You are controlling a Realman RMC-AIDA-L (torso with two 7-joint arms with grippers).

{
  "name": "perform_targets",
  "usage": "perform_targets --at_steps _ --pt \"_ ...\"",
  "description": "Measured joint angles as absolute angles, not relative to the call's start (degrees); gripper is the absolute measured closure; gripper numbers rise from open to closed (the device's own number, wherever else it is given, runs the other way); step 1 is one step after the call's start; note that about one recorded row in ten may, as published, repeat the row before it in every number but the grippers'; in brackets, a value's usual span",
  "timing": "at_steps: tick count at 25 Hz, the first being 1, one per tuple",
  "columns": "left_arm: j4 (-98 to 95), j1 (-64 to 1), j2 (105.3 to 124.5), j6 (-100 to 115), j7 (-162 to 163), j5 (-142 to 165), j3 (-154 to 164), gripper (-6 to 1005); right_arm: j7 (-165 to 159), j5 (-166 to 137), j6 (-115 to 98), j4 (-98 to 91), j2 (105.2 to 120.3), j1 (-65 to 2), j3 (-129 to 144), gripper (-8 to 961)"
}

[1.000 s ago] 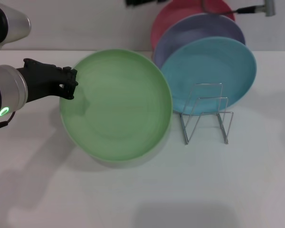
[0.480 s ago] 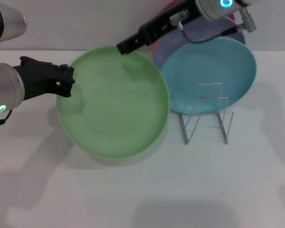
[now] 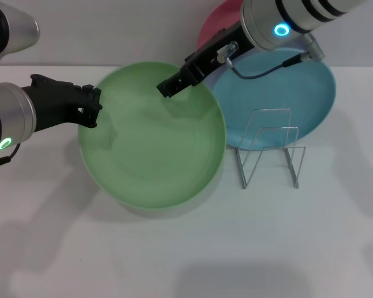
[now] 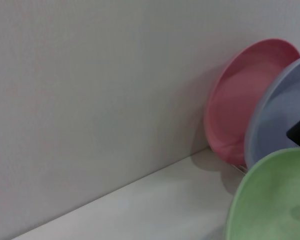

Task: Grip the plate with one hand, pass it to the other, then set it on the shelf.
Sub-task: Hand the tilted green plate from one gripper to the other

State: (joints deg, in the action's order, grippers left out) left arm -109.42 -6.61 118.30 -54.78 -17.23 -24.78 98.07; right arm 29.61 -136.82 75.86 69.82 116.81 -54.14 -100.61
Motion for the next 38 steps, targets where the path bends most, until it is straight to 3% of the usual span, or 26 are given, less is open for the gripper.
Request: perform_targets --at_steps 16,21,35,38 --pt "-109.42 -6.76 118.30 -54.73 -17.17 -24.78 98.13 863 30.06 -137.92 71.55 66.20 116.81 -54.38 -100.24 205" --pt "-109.43 -6.77 118.29 -54.80 -17.12 -24.78 98.12 855 30.77 -137.76 71.15 64.43 117.03 -54.86 -99.44 400" --pt "-109.42 -6.52 118.29 -54.83 -17.15 -24.77 98.11 833 33.25 -137.59 69.00 64.44 117.42 -54.50 -97.56 571" --pt "-109.42 -6.51 118.29 -54.69 -17.20 -24.76 98.08 828 35.15 -137.43 68.54 64.55 117.70 -53.99 -97.54 691"
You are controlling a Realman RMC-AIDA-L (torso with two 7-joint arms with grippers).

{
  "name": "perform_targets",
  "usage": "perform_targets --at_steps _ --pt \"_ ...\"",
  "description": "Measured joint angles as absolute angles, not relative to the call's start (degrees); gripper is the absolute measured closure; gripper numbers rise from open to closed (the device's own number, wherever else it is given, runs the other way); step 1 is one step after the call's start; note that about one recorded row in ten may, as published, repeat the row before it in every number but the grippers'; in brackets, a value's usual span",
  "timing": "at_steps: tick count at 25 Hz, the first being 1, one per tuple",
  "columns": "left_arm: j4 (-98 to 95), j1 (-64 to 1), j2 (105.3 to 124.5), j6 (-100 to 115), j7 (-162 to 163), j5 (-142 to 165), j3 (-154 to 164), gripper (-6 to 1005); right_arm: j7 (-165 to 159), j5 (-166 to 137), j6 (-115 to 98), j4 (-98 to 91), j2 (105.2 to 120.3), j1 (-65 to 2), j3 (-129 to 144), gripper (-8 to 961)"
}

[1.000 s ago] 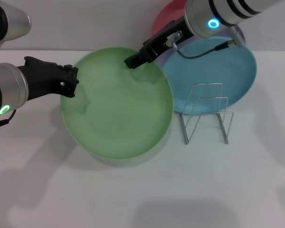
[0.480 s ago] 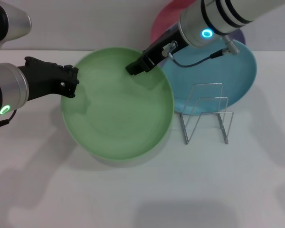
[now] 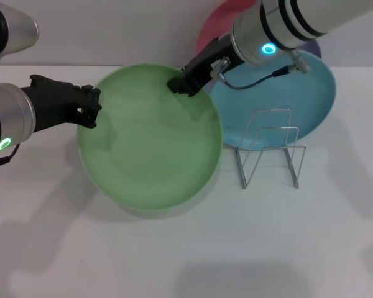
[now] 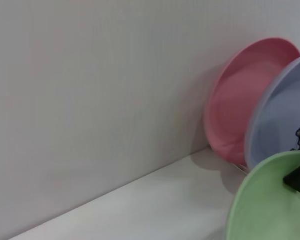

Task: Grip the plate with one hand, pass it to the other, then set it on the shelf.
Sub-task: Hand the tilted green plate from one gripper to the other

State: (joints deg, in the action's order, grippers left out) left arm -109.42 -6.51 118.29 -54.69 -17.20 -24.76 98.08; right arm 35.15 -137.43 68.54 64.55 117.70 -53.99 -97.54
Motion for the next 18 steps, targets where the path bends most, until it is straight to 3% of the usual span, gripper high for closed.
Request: perform_targets --at_steps 2,17,18 --pt "-109.42 -6.55 118.24 -54.64 -17.21 -24.76 98.11 825 36.06 -137.38 68.13 64.66 117.92 -53.68 -97.51 771" --pt "-109.81 -6.23 118.25 -52.38 -17.29 -24.70 98.32 802 36.73 -136.88 67.49 67.56 118.13 -51.71 -96.17 861" --pt "-109.86 -6.23 118.25 -52.30 -17.30 -24.68 98.34 757 36.68 -136.91 67.55 67.75 118.11 -51.55 -96.24 870"
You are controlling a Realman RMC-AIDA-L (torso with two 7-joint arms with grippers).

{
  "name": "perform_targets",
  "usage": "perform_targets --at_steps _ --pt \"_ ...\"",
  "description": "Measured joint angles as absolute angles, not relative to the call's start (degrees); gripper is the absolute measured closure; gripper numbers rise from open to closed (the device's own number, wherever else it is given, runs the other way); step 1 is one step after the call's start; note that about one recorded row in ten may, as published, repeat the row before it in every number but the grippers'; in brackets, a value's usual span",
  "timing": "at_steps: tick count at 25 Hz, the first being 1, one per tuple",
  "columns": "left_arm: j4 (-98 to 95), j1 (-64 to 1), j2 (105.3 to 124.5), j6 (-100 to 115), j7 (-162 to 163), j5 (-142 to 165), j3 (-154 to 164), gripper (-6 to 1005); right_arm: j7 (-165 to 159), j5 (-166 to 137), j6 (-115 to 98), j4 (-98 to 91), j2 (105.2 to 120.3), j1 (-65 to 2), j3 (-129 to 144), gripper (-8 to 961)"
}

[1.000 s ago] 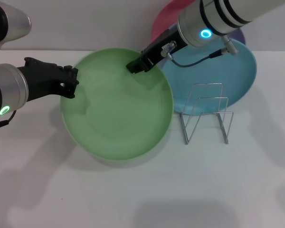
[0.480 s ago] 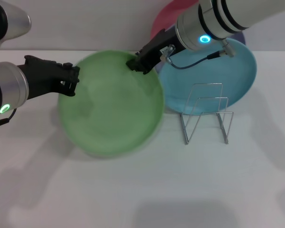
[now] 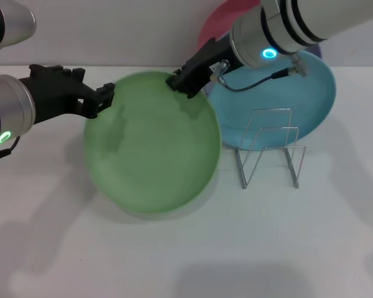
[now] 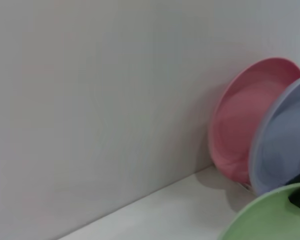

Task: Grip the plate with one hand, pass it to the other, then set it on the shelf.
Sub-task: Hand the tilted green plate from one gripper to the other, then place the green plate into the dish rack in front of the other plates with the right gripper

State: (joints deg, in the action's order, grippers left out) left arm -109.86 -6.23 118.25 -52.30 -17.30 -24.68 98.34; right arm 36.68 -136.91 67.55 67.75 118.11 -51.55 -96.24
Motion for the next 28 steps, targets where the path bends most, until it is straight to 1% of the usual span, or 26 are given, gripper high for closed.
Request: perform_targets --at_steps 4,7,10,13,15,18,21,23,25,28 --pt "-110.45 -5.86 118.25 -50.64 -18.29 -24.50 98.42 575 36.61 -137.01 67.67 68.42 118.03 -50.64 -96.51 898" --pt "-110.95 -4.56 118.31 -46.00 -20.54 -24.26 98.43 367 36.64 -137.05 67.50 69.16 117.88 -49.56 -97.40 911" --pt "-109.78 -0.36 118.38 -30.93 -22.06 -22.67 98.90 363 37.32 -136.93 67.23 71.93 118.03 -47.19 -99.52 915" --pt "-104.87 4.56 118.41 -9.37 -21.51 -22.93 100.71 358 39.72 -134.82 66.55 77.31 118.66 -42.68 -102.22 915" --pt "-98.11 7.23 118.37 9.64 -19.76 -23.91 102.74 355 43.53 -129.15 65.32 82.11 118.92 -37.77 -104.60 915" --pt "-86.96 7.59 118.20 28.57 -17.71 -24.18 104.75 351 52.94 -115.24 63.59 86.36 118.89 -30.81 -106.77 915" --pt "-79.34 6.64 118.31 36.70 -16.90 -24.28 105.81 351 72.21 -94.96 63.16 86.93 118.95 -22.53 -108.09 915" --pt "-75.95 6.30 118.37 38.17 -15.39 -24.33 105.94 351 88.07 -80.57 63.97 83.98 118.98 -16.66 -108.30 916" --pt "-73.14 6.20 118.38 38.75 -13.00 -24.36 105.76 350 100.33 -70.93 65.92 79.80 118.87 -13.05 -108.61 916" --pt "-68.67 6.01 118.26 41.10 -9.75 -24.40 105.53 350 116.77 -62.67 71.20 71.87 118.84 -10.62 -110.64 916"
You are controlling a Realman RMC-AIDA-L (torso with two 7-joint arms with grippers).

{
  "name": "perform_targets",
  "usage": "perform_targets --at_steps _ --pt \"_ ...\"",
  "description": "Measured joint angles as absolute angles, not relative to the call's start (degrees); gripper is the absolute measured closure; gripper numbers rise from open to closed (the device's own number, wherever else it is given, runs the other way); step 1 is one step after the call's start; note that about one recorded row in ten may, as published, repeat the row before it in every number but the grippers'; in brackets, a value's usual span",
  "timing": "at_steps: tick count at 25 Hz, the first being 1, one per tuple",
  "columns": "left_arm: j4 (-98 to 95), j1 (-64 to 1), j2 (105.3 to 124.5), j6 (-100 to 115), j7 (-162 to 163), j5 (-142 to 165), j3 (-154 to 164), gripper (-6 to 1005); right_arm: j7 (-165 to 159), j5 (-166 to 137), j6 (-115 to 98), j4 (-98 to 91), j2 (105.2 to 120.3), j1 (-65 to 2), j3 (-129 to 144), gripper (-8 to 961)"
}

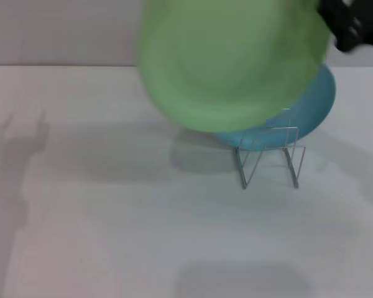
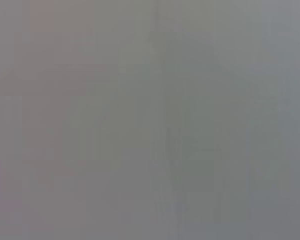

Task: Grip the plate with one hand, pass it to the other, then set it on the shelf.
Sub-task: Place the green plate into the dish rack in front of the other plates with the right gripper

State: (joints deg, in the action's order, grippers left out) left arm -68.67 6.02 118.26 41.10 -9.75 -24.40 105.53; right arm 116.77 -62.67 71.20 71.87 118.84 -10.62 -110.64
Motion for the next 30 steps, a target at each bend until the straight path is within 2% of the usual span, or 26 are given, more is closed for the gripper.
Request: perform_targets --at_steps 8,30 --pt "-60.30 4.88 118.21 46.26 -4.84 -23.95 106.33 350 151.92 -55.44 84.55 53.48 119.03 -11.64 -115.92 916" --pt "-51.85 1.36 118.21 46.96 -2.29 -23.82 108.19 348 165.06 -59.70 86.43 49.49 119.01 -11.38 -119.72 910"
